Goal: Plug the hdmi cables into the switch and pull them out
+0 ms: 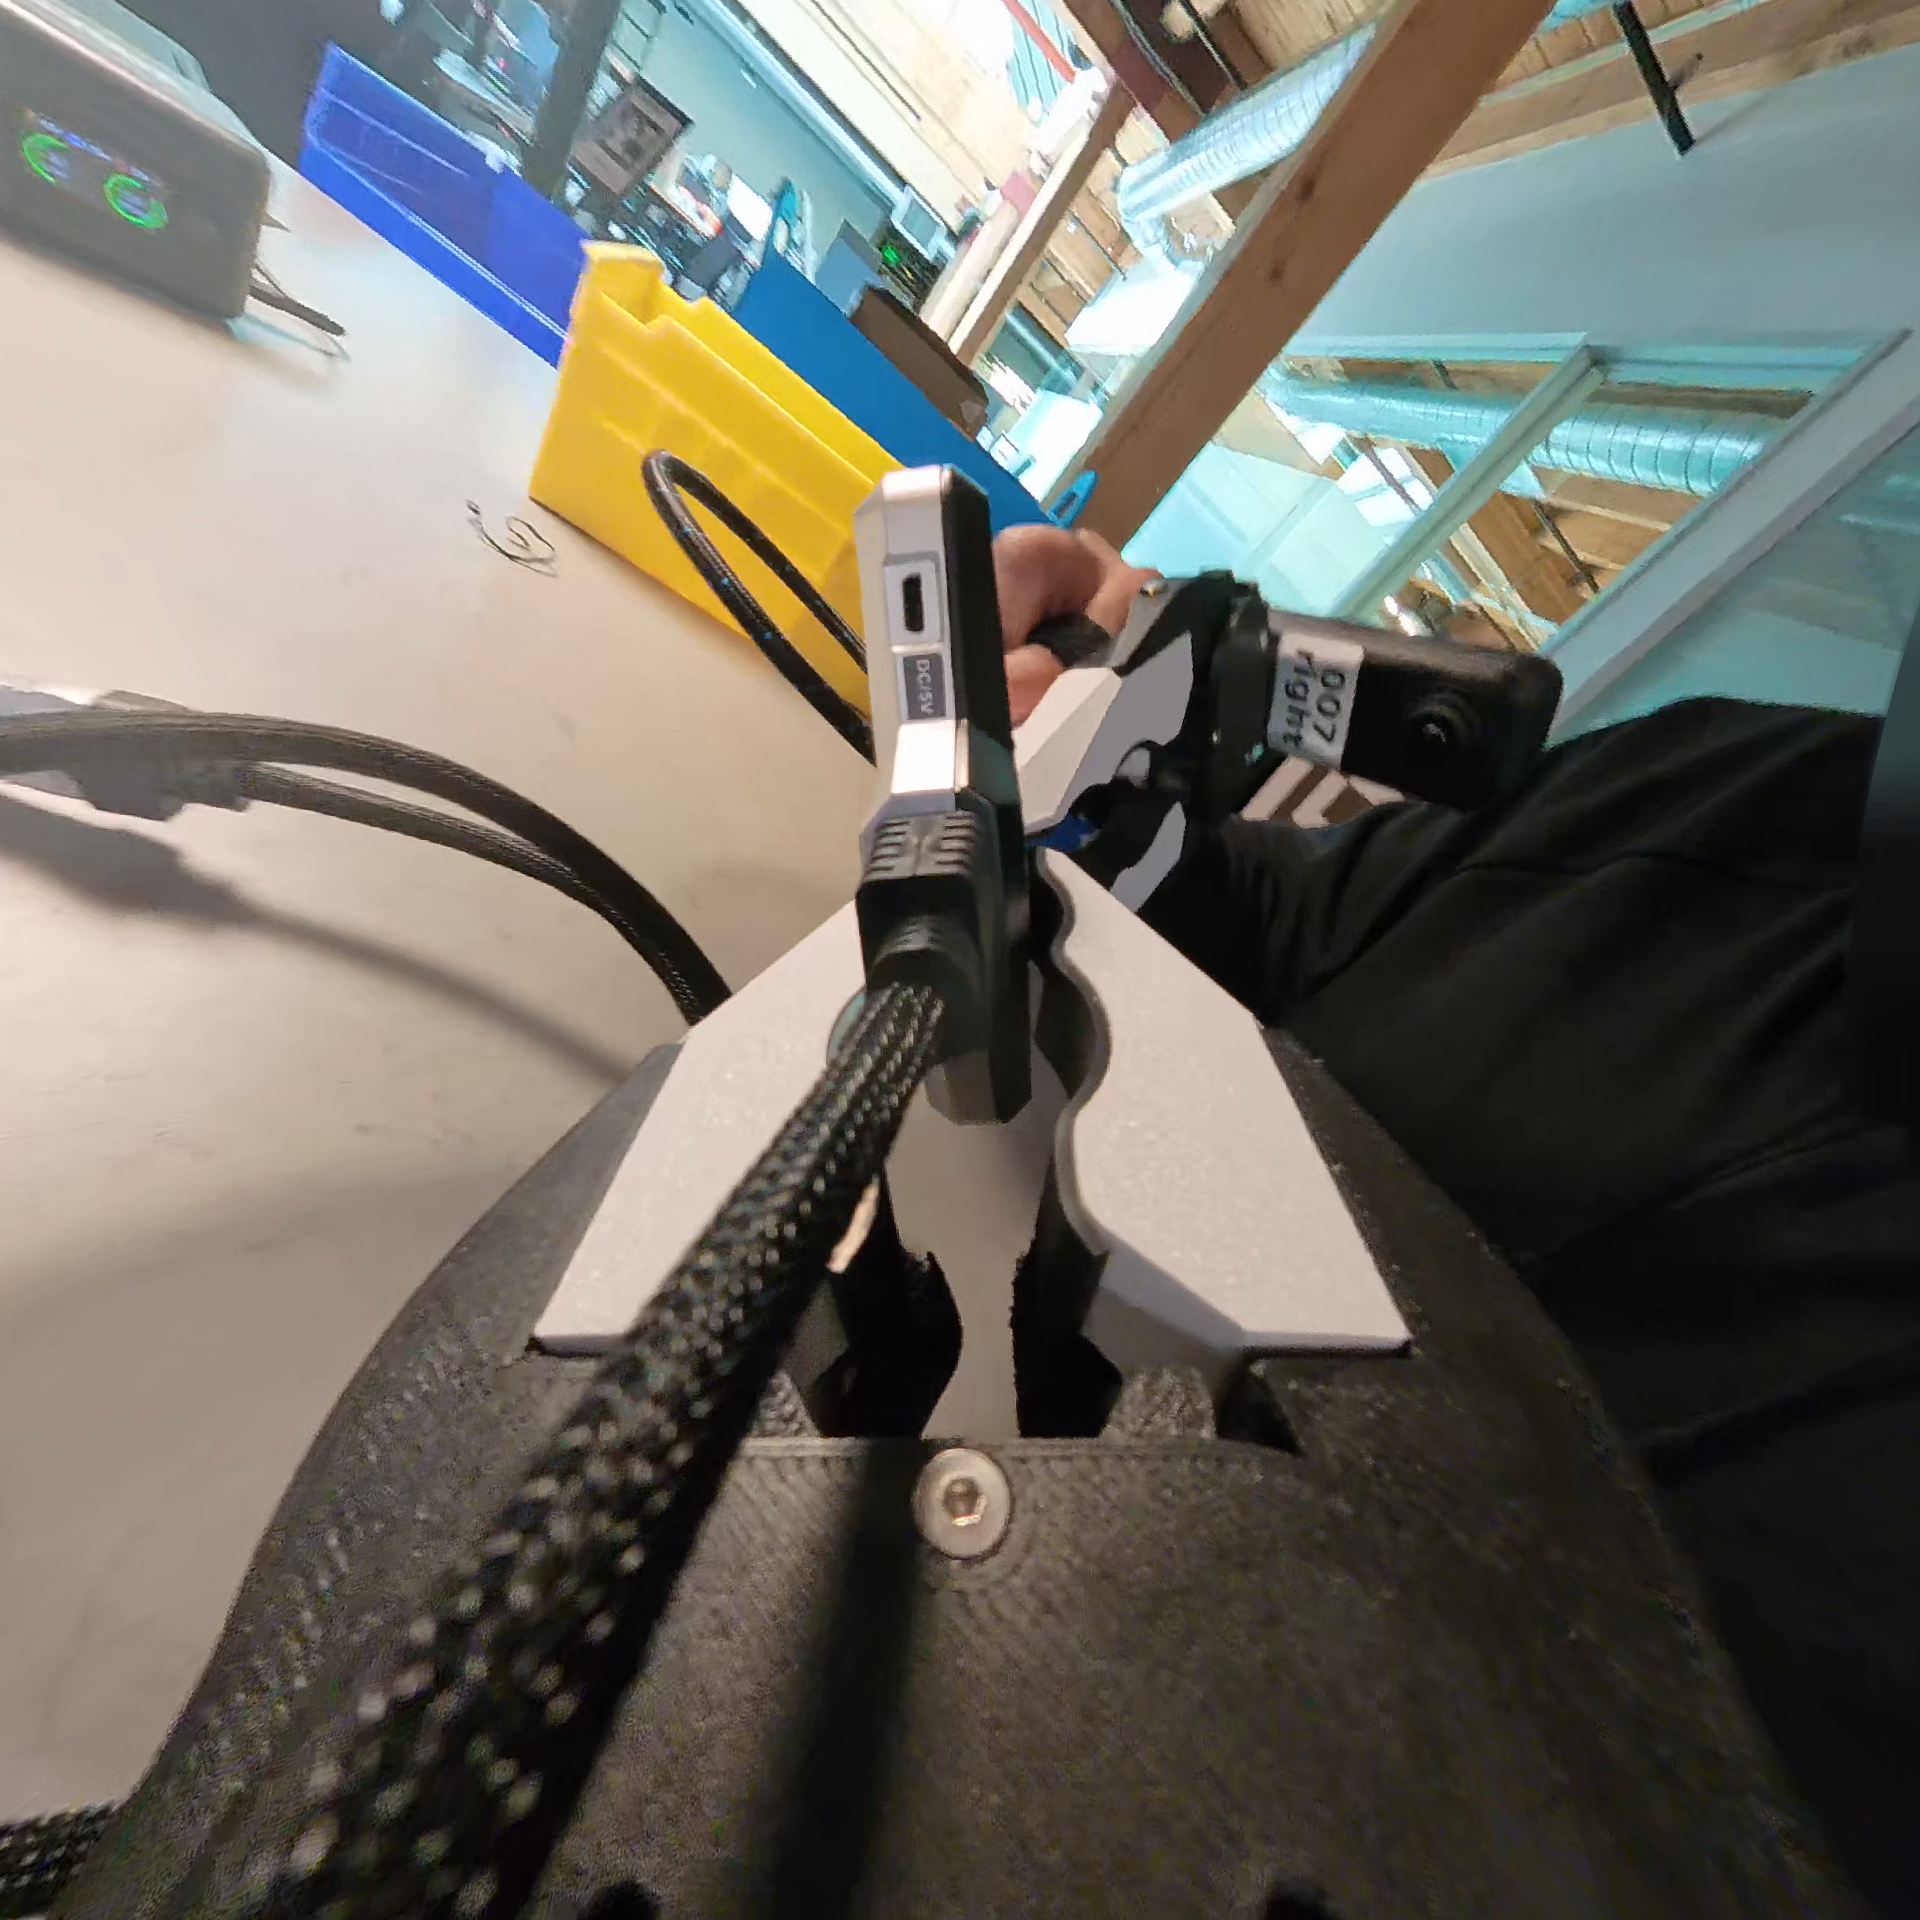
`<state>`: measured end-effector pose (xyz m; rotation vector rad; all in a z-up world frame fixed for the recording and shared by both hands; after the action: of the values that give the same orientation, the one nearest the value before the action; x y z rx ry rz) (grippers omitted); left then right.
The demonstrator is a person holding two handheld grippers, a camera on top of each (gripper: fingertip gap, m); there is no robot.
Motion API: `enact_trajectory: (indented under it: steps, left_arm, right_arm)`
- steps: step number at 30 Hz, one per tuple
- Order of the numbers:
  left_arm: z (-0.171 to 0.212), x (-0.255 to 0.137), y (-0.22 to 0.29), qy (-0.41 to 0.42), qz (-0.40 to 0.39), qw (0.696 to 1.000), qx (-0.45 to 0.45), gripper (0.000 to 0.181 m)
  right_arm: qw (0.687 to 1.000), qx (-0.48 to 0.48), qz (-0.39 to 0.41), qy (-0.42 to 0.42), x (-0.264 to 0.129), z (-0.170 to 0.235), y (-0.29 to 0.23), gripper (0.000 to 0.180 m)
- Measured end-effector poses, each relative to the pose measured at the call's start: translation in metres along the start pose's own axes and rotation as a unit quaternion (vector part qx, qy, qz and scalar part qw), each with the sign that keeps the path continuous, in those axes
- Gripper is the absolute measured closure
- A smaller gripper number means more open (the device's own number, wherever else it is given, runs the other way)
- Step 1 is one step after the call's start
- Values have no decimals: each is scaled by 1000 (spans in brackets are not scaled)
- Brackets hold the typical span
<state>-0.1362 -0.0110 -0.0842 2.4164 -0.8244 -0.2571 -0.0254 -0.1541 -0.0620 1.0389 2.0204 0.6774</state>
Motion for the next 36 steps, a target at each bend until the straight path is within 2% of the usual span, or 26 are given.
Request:
enact_trajectory:
  steps: [4, 5, 8, 10, 12, 13, 17, 20, 24, 28, 30, 31, 35, 36]
  left_arm:
    - [-6, -8, -6, 53, -36, 998, -13, 160]
    - [-5, -9, -7, 53, -39, 998, -15, 154]
    - [-1, -5, -3, 4, -4, 1000, -10, 153]
    - [2, -1, 2, -27, 20, 999, 3, 159]
    - [5, -2, 5, -56, 41, 998, 10, 160]
    - [7, -3, 7, -71, 46, 996, 12, 159]
    - [1, -22, -3, -33, 19, 999, -20, 160]
    - [1, -20, -6, -31, 0, 999, -25, 159]
    - [2, -17, -7, -34, -17, 999, -25, 159]
    - [1, -17, -8, -30, -18, 999, -30, 160]
    - [2, -13, -6, -28, -6, 999, -39, 159]
    - [2, -11, -5, -32, 0, 999, -45, 159]
    - [1, -10, -7, -12, -20, 998, -65, 157]
    - [0, -10, -6, -2, -23, 997, -71, 146]
  right_arm:
    - [997, 49, 54, -23, 10, 1, 5, 157]
    - [998, 46, 43, -20, 11, 1, 3, 158]
    - [999, 14, -24, 26, -2, 2, -2, 159]
    - [996, 24, -66, 50, -9, 1, -3, 161]
    - [994, 31, -82, 68, -14, -1, -2, 166]
    - [993, 31, -84, 75, -18, 0, 0, 176]
    - [996, 28, -44, 74, -23, 7, 6, 179]
    - [997, 11, 8, 70, -18, 4, 6, 178]
    - [999, -8, 7, 37, -2, 3, -7, 148]
    - [1000, -10, -1, 2, 14, 4, -17, 136]
    - [999, -20, 18, -17, 21, 5, -20, 140]
    - [999, -26, 28, -22, 24, 6, -21, 155]
    - [998, 10, 58, -26, 25, 9, -13, 159]
    - [997, 18, 67, -27, 25, 9, -10, 159]
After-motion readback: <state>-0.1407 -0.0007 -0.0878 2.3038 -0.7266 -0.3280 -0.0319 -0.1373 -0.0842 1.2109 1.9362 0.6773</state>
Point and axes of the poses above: each gripper's, where its closed fingertips meet, x out along the fingers, z out of its underside, y = z × x across the jaws, the point moved 9 cm from there along -x, back along the fingers, and after that the axes turned 3 degrees about x, right-handed, at the moved point
